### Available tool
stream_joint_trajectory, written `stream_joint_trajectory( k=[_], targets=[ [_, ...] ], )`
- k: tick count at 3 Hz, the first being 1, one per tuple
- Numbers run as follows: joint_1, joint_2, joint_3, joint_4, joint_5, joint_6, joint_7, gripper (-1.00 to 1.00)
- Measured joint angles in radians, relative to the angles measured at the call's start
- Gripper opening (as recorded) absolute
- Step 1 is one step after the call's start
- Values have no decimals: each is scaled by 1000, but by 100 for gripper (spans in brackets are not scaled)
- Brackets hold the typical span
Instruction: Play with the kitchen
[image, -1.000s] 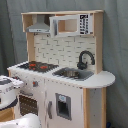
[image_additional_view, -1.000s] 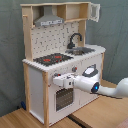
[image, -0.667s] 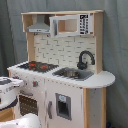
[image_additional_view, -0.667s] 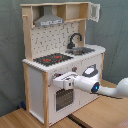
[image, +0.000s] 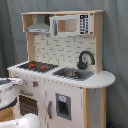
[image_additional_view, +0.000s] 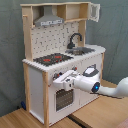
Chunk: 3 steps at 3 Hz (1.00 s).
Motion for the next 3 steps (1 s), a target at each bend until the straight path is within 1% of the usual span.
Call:
stream_joint_trajectory(
  k=[1, 2, 3],
  targets=[
    [1, 2, 0, 0, 0, 0, 3, 100],
    [8, 16, 1, 0, 1, -44, 133, 100],
    [50, 19, 25, -11, 1, -121, 175, 100]
  ],
)
